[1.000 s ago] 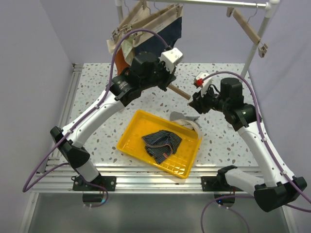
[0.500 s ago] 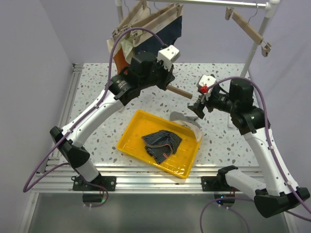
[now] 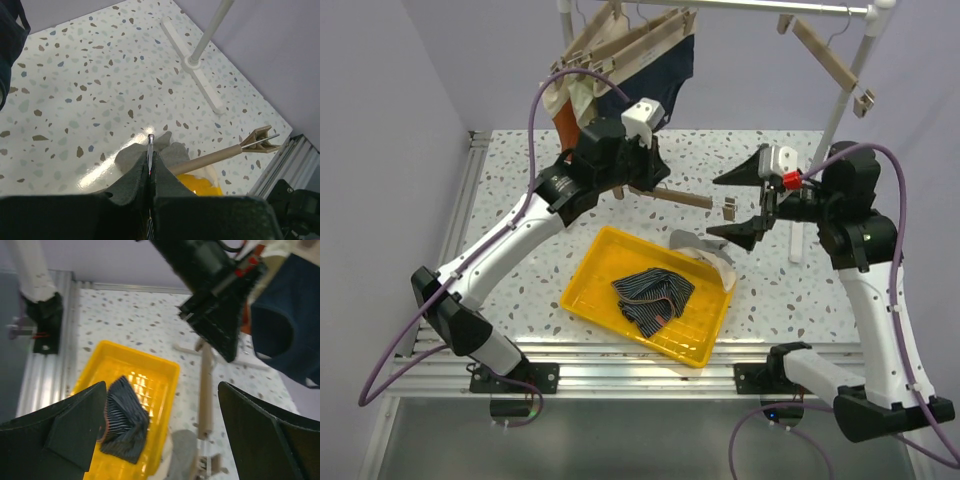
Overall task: Remove the underwear clipped to the hanger
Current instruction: Remove the underwear from the hanger, then place the hanger at the clothesline.
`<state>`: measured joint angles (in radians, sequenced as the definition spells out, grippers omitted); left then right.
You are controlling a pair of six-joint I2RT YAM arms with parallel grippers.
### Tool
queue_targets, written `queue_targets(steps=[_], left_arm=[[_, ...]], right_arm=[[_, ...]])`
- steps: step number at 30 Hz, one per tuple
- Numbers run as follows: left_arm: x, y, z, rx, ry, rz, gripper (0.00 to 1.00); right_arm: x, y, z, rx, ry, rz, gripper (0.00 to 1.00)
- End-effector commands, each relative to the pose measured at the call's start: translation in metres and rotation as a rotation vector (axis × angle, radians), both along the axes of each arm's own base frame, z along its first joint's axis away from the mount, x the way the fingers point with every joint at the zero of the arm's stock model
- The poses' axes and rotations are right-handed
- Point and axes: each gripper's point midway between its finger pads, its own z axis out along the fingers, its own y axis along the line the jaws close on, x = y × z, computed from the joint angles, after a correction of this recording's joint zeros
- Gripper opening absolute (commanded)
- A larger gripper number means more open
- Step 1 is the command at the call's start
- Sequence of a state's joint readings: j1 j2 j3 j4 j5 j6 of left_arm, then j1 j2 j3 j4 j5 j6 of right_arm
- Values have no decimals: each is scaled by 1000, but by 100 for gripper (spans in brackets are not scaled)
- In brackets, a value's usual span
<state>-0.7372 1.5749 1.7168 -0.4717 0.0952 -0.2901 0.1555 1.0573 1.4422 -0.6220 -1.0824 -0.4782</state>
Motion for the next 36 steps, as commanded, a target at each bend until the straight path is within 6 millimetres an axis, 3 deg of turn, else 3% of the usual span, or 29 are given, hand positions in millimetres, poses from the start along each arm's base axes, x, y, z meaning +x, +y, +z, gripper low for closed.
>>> queue_targets(steps=[1, 3, 4, 6, 7, 10, 11, 12, 14, 15, 16, 17, 18, 19, 20, 21, 24, 29, 30, 36], left_arm=[[2, 1, 46, -236, -5, 62, 0], [5, -3, 49, -290, -2, 71, 0], [7, -5, 55, -334, 5, 80, 0], [9, -8, 56, -372, 31, 98, 0], [12, -9, 58, -389, 27, 108, 0], [18, -7, 62, -438, 46, 163, 0], [19, -6, 60, -450, 56, 177, 0], [18, -8, 61, -479, 78, 181, 0], [21, -6, 64, -530, 84, 211, 0], [19, -8, 67, -567, 107, 219, 0], [20, -7, 71, -597, 110, 230, 0], [19, -8, 72, -616, 120, 233, 0], [18, -9, 75, -649, 140, 239, 0], [20, -7, 78, -671, 144, 255, 0], [19, -7, 78, -688, 159, 263, 0], [18, -6, 91, -742, 155, 258, 0], [17, -3, 98, -817, 191, 283, 0], [15, -3, 99, -908, 246, 288, 0], [14, -5, 100, -923, 261, 282, 0], [8, -10, 109, -957, 276, 232, 0]], right_arm=[[-65, 21, -12, 55, 214, 298, 96], [-73, 24, -37, 4, 221, 291, 97], [-66, 25, -61, -33, 260, 246, 97], [-60, 22, -77, -51, 295, 181, 96], [-48, 19, -96, -91, 318, 109, 95], [-30, 15, -119, -106, 383, -2, 86], [-21, 12, -126, -99, 435, -78, 79], [-8, 13, -124, -70, 415, -123, 77], [1, 9, -141, -20, 492, -234, 78], [12, 12, -131, 37, 435, -249, 79], [12, 12, -144, 57, 447, -258, 79], [8, 12, -132, 110, 397, -255, 80], [15, 15, -106, 198, 273, -238, 85], [14, 14, -117, 228, 244, -244, 90], [11, 11, -105, 285, 179, -248, 99], [14, 10, -85, 344, 62, -248, 99], [28, 12, -93, 344, 78, -265, 99], [45, 17, -68, 461, 91, -266, 99], [53, 18, -72, 467, 116, -278, 99], [74, 21, -33, 561, 74, -283, 96]])
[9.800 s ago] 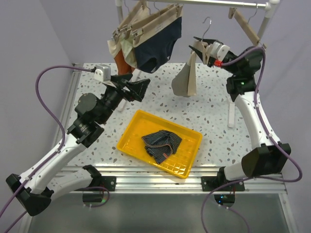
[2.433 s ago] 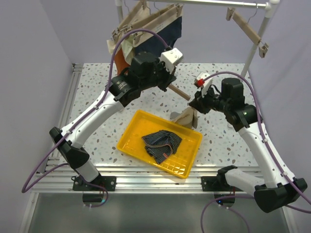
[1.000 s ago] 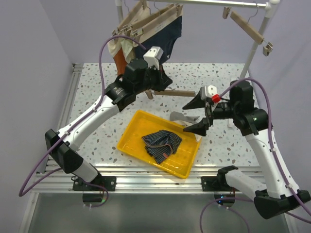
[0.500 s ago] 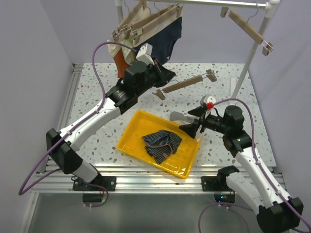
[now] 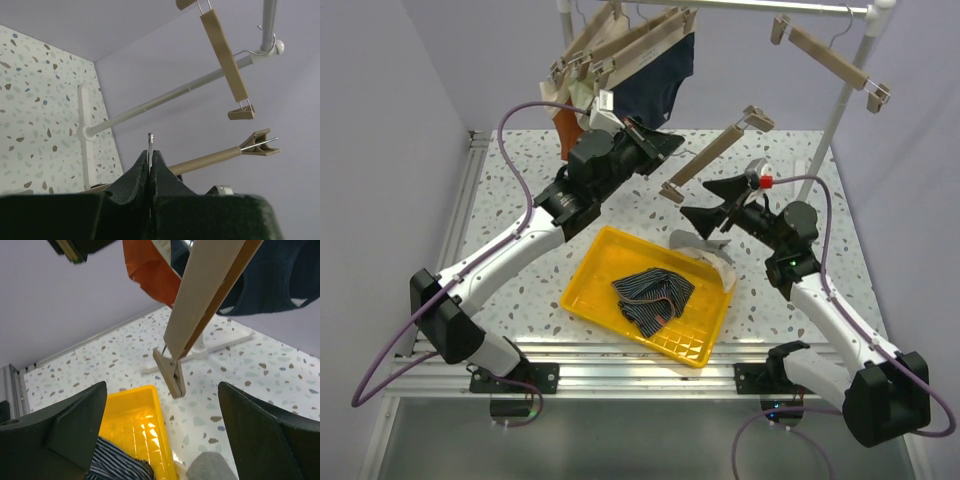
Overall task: Remove the underwear clipped to the hanger
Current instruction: Place the hanger at the clothesline.
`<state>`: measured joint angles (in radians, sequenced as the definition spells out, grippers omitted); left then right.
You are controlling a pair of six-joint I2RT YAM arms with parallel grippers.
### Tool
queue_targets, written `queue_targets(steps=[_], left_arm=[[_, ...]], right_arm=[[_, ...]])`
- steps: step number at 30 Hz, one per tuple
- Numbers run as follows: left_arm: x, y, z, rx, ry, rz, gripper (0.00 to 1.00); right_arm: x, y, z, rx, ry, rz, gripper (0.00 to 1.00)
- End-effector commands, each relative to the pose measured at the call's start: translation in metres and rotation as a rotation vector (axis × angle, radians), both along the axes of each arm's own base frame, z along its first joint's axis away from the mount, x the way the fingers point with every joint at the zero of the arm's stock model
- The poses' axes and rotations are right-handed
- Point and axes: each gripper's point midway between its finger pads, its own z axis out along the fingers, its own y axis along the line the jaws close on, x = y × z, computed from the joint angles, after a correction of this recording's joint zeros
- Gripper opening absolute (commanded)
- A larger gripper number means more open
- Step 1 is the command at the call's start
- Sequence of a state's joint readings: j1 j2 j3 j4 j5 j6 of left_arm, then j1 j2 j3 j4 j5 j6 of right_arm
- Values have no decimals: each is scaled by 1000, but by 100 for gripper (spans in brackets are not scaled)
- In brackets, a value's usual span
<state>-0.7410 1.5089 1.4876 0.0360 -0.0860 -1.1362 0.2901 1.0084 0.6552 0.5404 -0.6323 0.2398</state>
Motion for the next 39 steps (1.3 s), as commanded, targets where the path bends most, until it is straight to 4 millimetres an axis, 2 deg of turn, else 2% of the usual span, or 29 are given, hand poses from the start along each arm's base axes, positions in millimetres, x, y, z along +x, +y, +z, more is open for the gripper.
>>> queue_targets(steps=[1, 3, 6, 10, 16, 24, 29, 35, 39], left_arm=[[-14, 5, 48, -142, -72, -22, 0], [-16, 5, 49, -148, -77, -27, 0], [-19, 5, 52, -158, -86, -35, 0], [-22, 5, 56, -169, -99, -48, 0], [-26, 7, 62, -190, -123, -55, 0], [-31, 10, 73, -232, -142, -68, 0], [-34, 7, 77, -252, -142, -91, 0], [-37, 9, 80, -252, -146, -94, 0], [-38, 12, 81, -232, -171, -85, 0]], right_arm=[[9, 1, 75, 145, -157, -17, 95], [9, 3, 92, 178, -184, 3, 92], [16, 8, 99, 215, -150, 24, 87], [18, 11, 102, 260, -99, 46, 79], [13, 17, 93, 291, -11, 101, 68], [5, 21, 96, 356, 23, 163, 64], [7, 25, 99, 346, 9, 189, 55], [7, 31, 111, 322, -27, 235, 31], [5, 32, 113, 332, -10, 252, 5]])
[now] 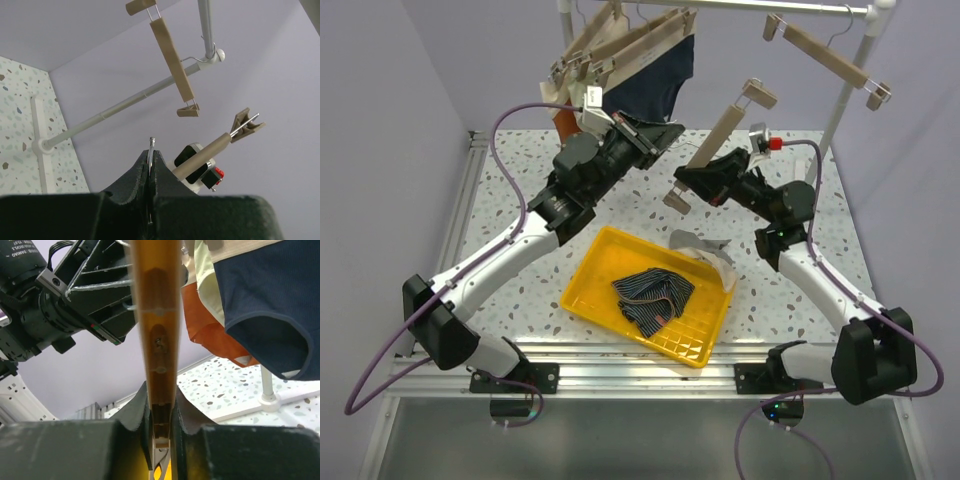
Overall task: Remove the underwear clipped to the hanger
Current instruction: Place the hanger at the clothesline.
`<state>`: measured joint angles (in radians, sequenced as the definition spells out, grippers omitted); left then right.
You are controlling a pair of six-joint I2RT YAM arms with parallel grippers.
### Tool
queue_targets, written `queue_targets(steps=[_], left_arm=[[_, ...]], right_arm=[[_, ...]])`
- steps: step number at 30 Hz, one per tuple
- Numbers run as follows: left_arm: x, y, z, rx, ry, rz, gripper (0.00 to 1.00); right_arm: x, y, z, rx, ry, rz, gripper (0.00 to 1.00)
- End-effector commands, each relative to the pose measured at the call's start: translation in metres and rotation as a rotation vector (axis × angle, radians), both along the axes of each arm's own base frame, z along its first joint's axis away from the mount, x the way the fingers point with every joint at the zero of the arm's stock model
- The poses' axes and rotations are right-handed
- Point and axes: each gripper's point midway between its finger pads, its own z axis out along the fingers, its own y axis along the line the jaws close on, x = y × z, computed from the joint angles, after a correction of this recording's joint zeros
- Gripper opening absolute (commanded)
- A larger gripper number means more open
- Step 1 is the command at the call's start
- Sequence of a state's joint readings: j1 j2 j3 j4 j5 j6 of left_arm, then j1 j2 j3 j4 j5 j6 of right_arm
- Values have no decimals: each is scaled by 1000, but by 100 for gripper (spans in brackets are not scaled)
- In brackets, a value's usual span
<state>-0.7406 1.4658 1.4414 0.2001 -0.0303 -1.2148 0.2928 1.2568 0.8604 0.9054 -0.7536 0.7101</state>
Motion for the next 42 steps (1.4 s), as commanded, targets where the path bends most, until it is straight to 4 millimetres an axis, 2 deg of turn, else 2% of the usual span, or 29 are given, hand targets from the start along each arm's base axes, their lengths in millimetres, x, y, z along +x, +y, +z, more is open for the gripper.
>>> queue_targets(steps=[1, 8, 12, 16, 17, 18, 19, 21, 22, 23, 25, 27, 28, 30, 31, 32, 34, 35, 36, 37, 38, 42], left_arm=[[-21, 11, 40, -65, -105, -15, 0], [-34, 26, 59, -11, -383, 48, 0], [-48, 30, 69, 24, -520, 40, 1], [-53, 30, 76, 50, -612, 46, 12], [-54, 30, 80, 56, -631, 51, 22], [-55, 31, 82, 56, -641, 55, 28], [-55, 32, 84, 64, -653, 62, 41], [-53, 35, 90, 70, -663, 86, 59], [-52, 37, 93, 85, -670, 99, 77], [-53, 41, 103, 84, -684, 121, 85], [-52, 48, 110, 125, -705, 162, 100], [-53, 62, 127, 140, -731, 221, 100], [-55, 74, 136, 160, -748, 268, 100], [-52, 89, 142, 179, -747, 327, 100], [-57, 100, 149, 188, -766, 357, 100], [-57, 105, 148, 207, -762, 371, 100], [-59, 118, 148, 246, -752, 413, 100], [-58, 123, 146, 258, -739, 433, 100], [-58, 127, 144, 268, -733, 443, 100], [-61, 133, 139, 274, -723, 453, 100], [-61, 137, 137, 274, -713, 467, 100], [-66, 148, 123, 270, -671, 485, 100]], right_arm=[[-7, -2, 35, 53, -73, 9, 0], [-8, -14, 48, 173, 58, 32, 0], [-2, -18, 51, 265, 264, 81, 0], [4, -21, 52, 327, 390, 98, 0], [6, -22, 54, 339, 416, 97, 0], [7, -22, 56, 341, 423, 97, 0], [10, -22, 55, 345, 443, 93, 0], [12, -23, 62, 361, 461, 95, 0], [14, -24, 62, 365, 476, 92, 0], [16, -23, 64, 368, 483, 94, 0], [22, -24, 63, 380, 540, 95, 0], [27, -23, 68, 391, 558, 111, 0], [27, -22, 77, 396, 545, 121, 0], [35, -20, 78, 407, 574, 132, 0], [38, -20, 81, 414, 577, 137, 0], [40, -19, 91, 421, 565, 146, 0], [51, -17, 93, 435, 588, 158, 0], [52, -17, 107, 455, 577, 171, 0], [60, -16, 108, 464, 584, 173, 0], [61, -17, 116, 477, 565, 177, 0], [60, -19, 132, 504, 540, 186, 0], [59, -25, 163, 562, 481, 205, 0]])
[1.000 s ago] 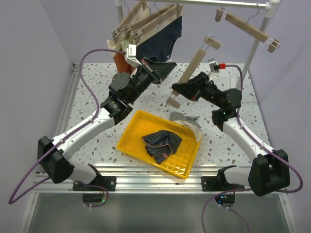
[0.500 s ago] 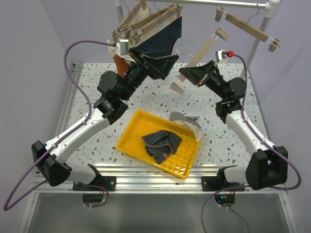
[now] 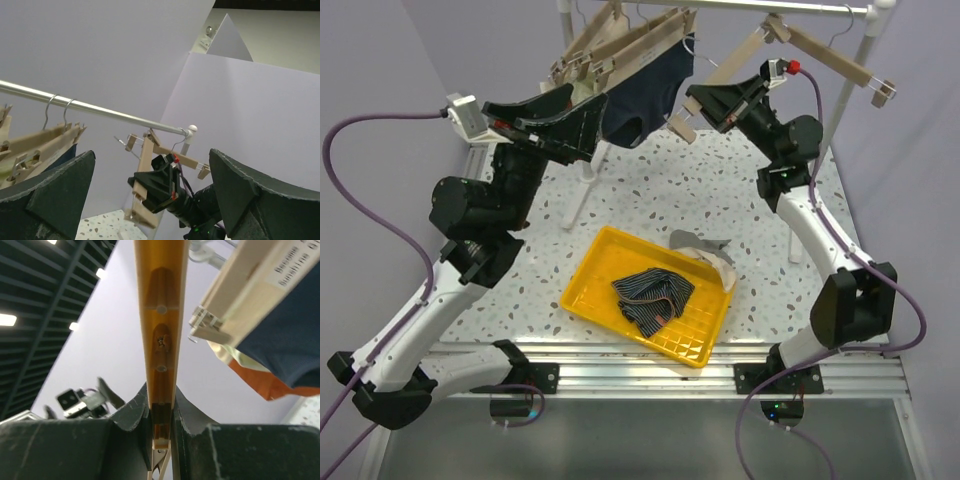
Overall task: Remove the underwear clipped to the hanger
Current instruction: Place the hanger at the clothesline.
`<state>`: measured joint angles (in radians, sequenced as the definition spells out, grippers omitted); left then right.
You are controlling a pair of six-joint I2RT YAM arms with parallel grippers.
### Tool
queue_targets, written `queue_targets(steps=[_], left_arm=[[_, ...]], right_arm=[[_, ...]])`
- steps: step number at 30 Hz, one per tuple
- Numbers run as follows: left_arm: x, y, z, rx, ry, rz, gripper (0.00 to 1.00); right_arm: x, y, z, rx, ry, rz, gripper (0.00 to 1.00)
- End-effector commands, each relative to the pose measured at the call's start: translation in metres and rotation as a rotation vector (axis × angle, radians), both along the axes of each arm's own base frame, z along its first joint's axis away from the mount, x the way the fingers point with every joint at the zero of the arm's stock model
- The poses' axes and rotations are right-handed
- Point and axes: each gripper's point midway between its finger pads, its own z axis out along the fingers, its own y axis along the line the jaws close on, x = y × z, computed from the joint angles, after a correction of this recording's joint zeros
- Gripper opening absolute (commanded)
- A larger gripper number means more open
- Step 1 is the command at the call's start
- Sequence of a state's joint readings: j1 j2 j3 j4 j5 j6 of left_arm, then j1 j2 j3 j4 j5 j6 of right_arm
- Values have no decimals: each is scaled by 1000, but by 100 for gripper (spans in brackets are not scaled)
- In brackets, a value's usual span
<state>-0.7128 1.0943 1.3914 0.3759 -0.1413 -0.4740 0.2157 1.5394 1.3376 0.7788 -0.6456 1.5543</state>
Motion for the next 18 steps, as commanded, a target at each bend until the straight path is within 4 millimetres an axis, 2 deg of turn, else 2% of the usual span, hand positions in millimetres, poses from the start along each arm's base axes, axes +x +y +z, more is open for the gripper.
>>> queue_targets(steps=[1, 4, 10, 12, 18], left_arm=[[13, 10, -27, 29, 71, 78, 100], [12, 13, -35, 21, 91, 82, 100], [13, 15, -41, 24, 109, 88, 100], [13, 14, -43, 30, 118, 85, 100], [15, 11, -49, 38, 138, 77, 100]], right_arm=[[-21, -13, 68, 124, -158, -23, 0], [-29, -15, 85, 158, -241, -39, 0], [-19, -1, 58, 150, -173, -19, 0], [-16, 1, 55, 161, -151, -10, 0], [-11, 0, 70, 226, -151, 21, 0]])
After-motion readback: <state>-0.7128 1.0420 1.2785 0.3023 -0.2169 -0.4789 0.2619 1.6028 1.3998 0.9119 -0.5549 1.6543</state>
